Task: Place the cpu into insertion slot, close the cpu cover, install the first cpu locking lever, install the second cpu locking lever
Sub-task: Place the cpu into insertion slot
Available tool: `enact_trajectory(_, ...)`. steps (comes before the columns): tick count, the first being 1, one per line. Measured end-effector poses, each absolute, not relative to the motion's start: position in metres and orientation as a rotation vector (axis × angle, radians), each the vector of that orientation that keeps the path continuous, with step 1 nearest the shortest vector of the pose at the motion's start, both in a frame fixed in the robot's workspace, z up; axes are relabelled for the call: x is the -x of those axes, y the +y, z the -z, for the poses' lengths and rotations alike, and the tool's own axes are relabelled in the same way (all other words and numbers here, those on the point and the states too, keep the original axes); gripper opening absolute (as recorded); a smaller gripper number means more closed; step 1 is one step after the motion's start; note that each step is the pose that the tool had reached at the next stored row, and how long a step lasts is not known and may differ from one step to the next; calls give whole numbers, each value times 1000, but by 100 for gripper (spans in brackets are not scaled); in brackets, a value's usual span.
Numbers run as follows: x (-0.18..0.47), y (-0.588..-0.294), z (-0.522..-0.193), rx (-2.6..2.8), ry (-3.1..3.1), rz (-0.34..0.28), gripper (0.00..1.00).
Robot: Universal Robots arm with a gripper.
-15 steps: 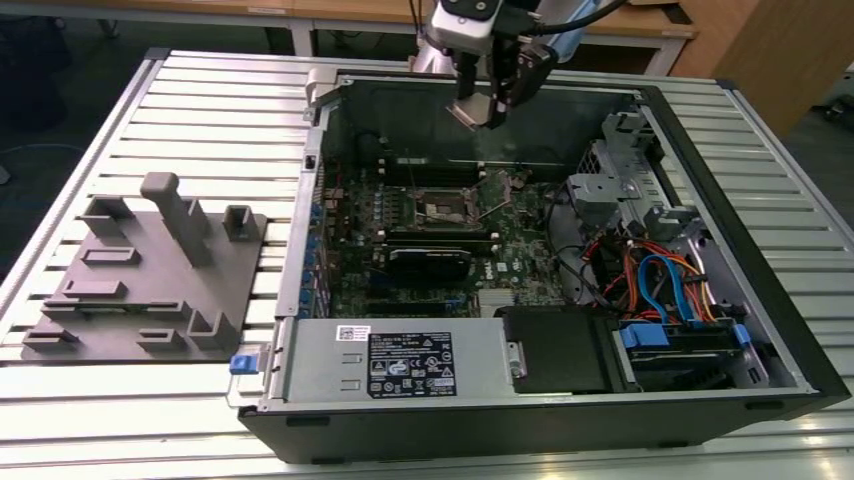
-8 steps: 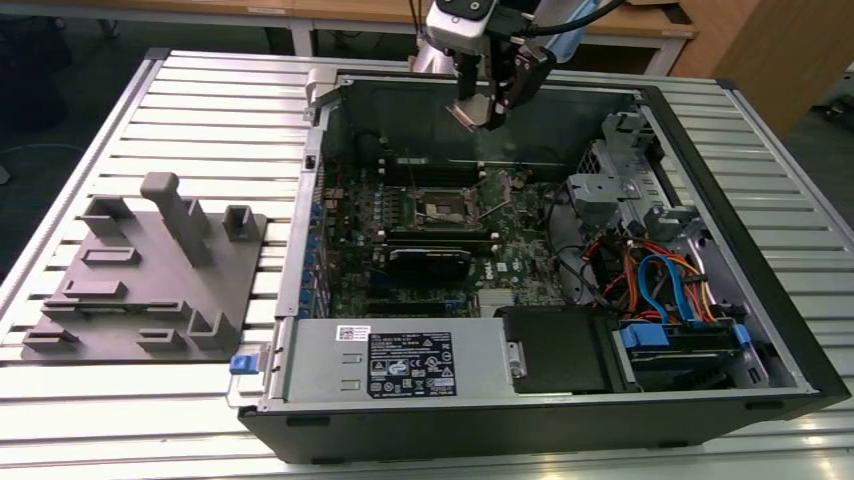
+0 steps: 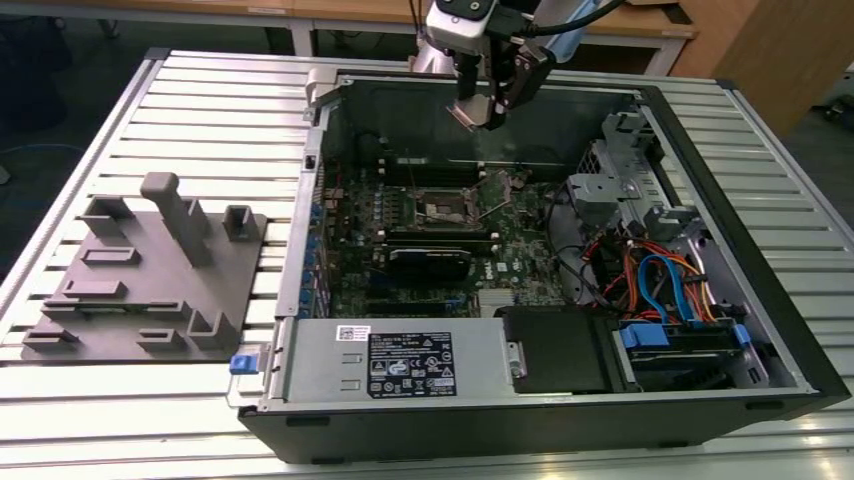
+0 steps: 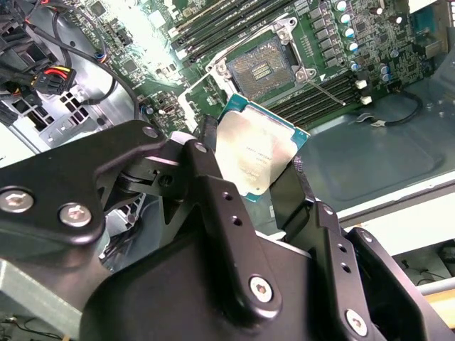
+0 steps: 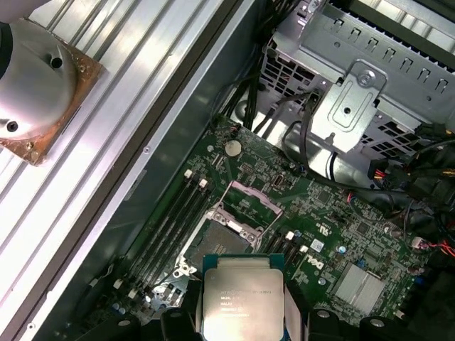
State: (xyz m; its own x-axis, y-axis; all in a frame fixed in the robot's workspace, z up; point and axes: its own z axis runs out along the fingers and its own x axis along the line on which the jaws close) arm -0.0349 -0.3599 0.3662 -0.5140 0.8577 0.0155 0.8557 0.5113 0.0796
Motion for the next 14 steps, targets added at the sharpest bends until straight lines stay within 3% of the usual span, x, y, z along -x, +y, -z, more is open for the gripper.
enact_trajectory(14, 35, -360, -364, -1692, 2608, -117, 54)
